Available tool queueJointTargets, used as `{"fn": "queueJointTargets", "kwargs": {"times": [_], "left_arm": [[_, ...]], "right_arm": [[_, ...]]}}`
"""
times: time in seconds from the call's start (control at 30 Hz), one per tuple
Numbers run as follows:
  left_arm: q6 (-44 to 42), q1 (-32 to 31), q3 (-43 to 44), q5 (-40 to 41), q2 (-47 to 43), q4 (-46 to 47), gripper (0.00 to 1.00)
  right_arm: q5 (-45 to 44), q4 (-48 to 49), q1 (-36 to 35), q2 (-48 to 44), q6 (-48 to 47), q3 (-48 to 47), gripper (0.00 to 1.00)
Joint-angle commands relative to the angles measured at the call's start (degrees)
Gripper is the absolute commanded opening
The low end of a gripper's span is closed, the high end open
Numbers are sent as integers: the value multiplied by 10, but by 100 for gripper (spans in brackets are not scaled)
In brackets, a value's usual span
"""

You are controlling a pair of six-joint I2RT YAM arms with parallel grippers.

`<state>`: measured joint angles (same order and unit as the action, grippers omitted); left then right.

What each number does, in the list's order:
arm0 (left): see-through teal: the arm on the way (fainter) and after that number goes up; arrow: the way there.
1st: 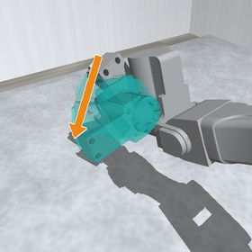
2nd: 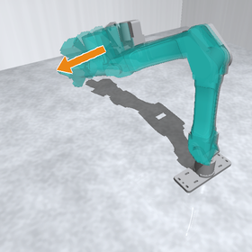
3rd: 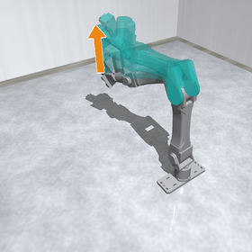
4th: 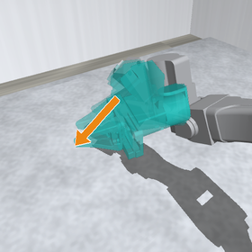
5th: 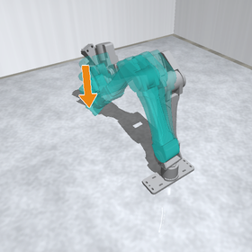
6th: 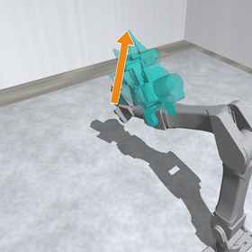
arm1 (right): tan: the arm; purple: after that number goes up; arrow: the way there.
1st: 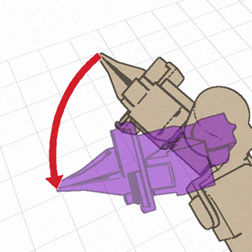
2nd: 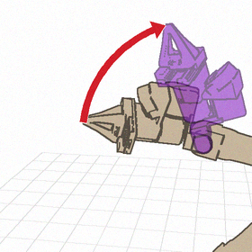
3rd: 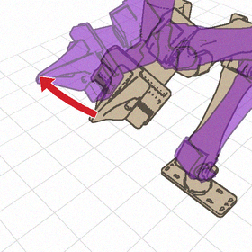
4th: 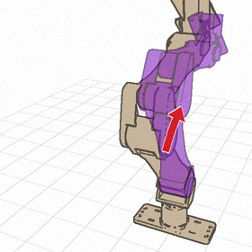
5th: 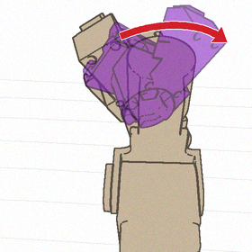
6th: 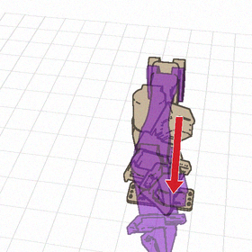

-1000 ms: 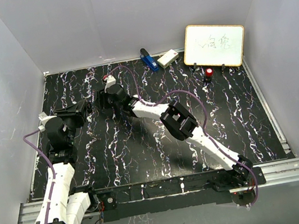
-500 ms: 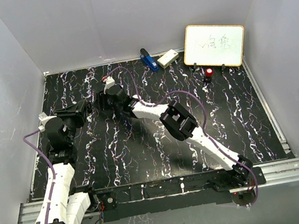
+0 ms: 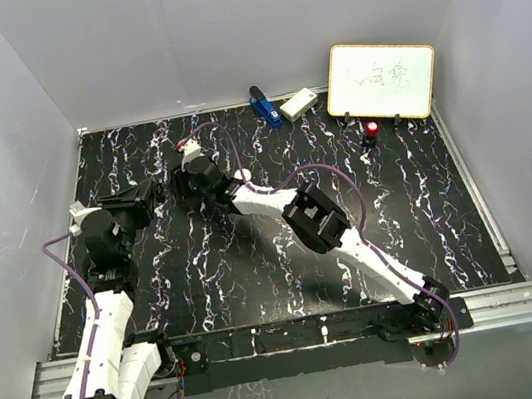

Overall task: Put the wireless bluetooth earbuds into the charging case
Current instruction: Pick up the earbud from the center of the board.

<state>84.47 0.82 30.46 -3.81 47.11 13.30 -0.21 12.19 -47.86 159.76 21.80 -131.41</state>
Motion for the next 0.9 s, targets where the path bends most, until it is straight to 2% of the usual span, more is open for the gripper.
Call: {"fn": "queueJointTargets", "kwargs": {"times": [0.0,0.67,0.87], "left_arm": [[2,4,-7,-1,-15,12,0],[3,3,-8,-1,-19,9,0],[4,3,-7,-1,-21,9,0]], "right_arm": [[-30,-38,-8,10,-31,4,39],[-77,-78,-17,9,-68,-9,35],[-86,-93,-19,10,-76,-18,31]]}}
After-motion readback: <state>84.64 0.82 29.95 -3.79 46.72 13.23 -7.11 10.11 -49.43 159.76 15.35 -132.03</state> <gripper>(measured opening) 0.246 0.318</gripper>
